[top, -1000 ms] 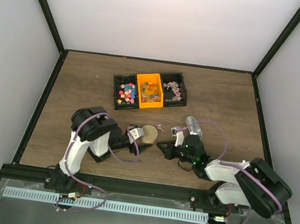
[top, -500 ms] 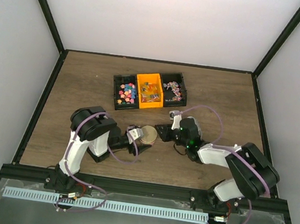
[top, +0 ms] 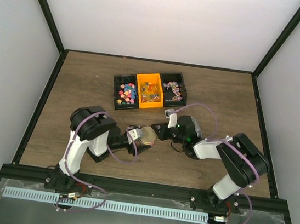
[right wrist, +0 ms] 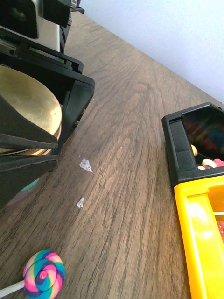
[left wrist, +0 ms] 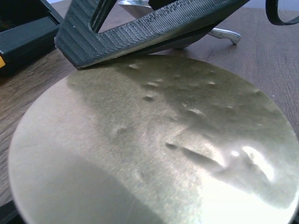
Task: Pack the candies
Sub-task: Screw the bottle lid onto the packing bottle.
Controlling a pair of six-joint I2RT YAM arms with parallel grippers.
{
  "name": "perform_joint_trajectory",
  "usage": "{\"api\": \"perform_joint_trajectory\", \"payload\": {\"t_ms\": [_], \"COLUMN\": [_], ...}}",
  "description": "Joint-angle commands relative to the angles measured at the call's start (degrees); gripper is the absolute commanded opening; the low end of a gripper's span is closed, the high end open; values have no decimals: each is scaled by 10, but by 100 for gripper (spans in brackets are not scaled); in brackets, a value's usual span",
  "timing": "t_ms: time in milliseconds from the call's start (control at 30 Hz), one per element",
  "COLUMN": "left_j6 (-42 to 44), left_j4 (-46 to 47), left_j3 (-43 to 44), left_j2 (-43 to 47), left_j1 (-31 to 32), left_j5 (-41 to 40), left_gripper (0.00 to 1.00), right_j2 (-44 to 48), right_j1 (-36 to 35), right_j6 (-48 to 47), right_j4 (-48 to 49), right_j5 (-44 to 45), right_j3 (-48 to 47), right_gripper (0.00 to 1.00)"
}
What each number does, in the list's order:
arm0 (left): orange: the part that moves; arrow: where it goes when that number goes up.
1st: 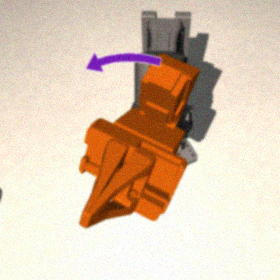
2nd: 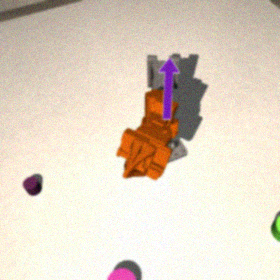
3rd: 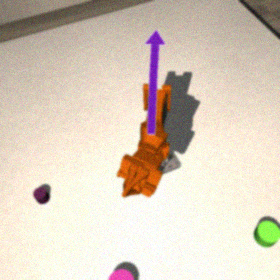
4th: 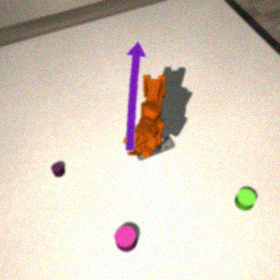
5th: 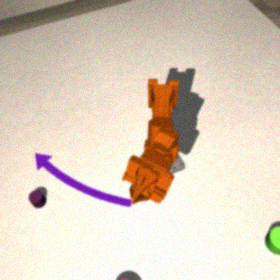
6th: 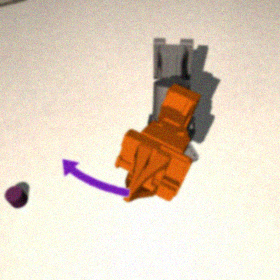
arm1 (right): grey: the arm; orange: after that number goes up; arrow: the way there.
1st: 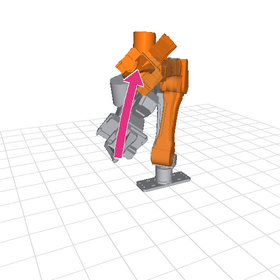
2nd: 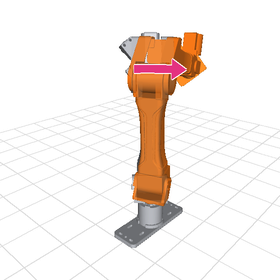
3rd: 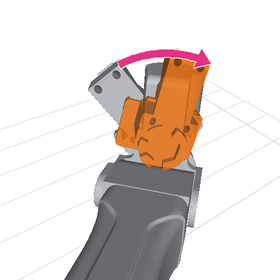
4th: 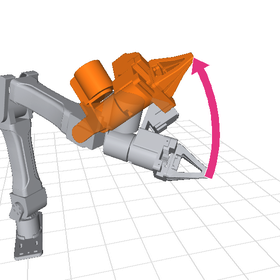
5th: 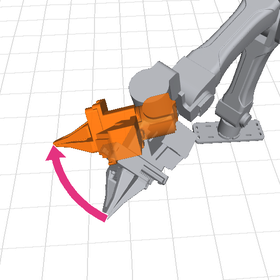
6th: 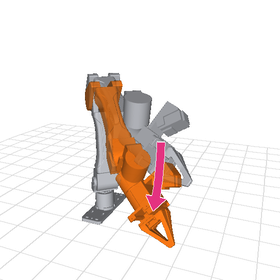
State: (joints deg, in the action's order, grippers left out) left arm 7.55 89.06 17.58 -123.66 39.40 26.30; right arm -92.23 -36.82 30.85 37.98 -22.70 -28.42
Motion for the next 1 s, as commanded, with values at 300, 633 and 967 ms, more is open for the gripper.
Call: {"api": "perform_joint_trajectory", "payload": {"t_ms": [300, 633, 967], "left_j6": [-60, -71, -54], "left_j4": [125, 125, 125], "left_j3": [-34, -25, -37], "left_j2": [-63, -72, -63], "left_j1": [-3, -7, -7], "left_j5": [-6, -7, -6], "left_gripper": [86, 86, 86], "right_j2": [8, 26, 124], "right_j1": [-9, -49, -34], "right_j6": [28, 65, 57], "right_j4": [64, 144, 66], "right_j5": [-101, -103, -7], "right_j3": [88, 171, 174], "right_gripper": [1, 1, 2]}}
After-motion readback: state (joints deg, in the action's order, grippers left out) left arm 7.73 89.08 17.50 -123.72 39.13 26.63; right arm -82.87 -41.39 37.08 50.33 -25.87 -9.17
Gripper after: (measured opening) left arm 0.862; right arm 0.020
